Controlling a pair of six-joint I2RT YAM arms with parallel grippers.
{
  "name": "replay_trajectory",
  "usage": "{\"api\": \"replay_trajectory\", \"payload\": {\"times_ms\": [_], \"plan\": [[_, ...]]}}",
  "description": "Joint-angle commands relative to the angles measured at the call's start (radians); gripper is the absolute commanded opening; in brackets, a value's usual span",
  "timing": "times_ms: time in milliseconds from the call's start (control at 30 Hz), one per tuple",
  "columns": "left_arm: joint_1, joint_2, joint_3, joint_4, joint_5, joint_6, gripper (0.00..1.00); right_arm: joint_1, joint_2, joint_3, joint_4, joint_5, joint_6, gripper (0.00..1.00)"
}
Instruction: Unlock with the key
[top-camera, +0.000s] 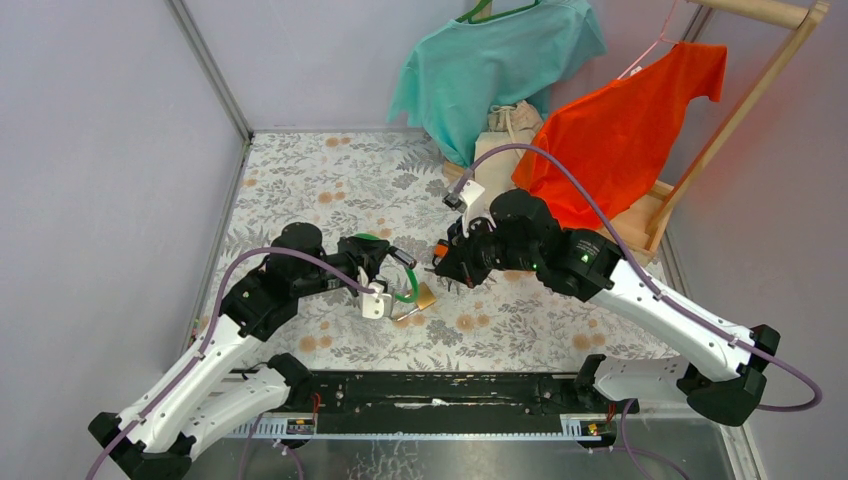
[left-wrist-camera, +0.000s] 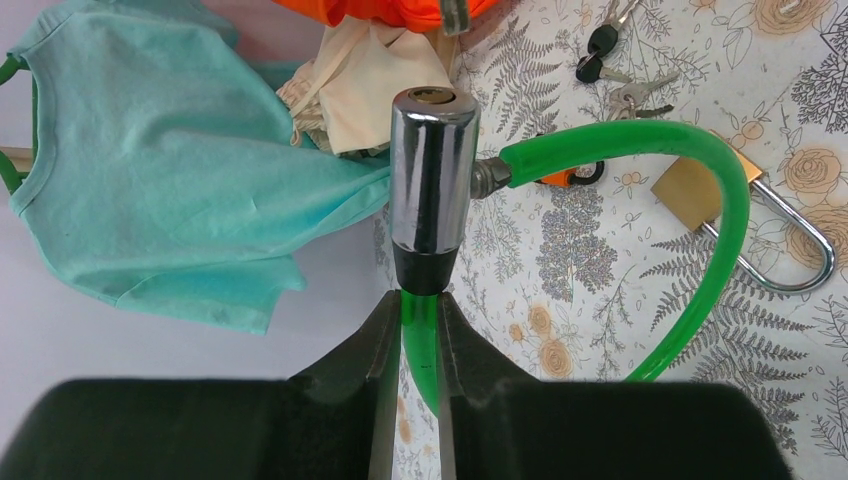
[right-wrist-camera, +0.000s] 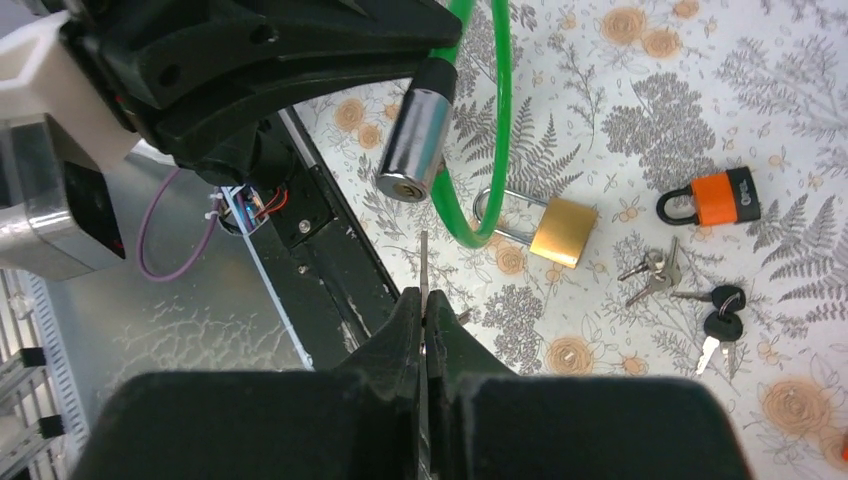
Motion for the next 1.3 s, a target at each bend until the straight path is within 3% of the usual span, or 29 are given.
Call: {"api": "replay_trajectory", "payload": {"times_ms": [0,767,1267], "plan": [[-0.014,-0.016,0.034,0.109,0.016,-0.02,0.0,0.039,-0.05,0.026,0.088,0.072,-0.055,0.0],[-0.053,0.019,0.093,0.096,-0.037,-0.059,0.0,0.071,-0.021,0.062,0.105,0.074,-0.088,0.0],[-0.065,0.026,0.11,0.085,-0.045,-0.076,0.0,0.073,-0.053,0.048,0.116,0.176,-0.102,0.0]]}}
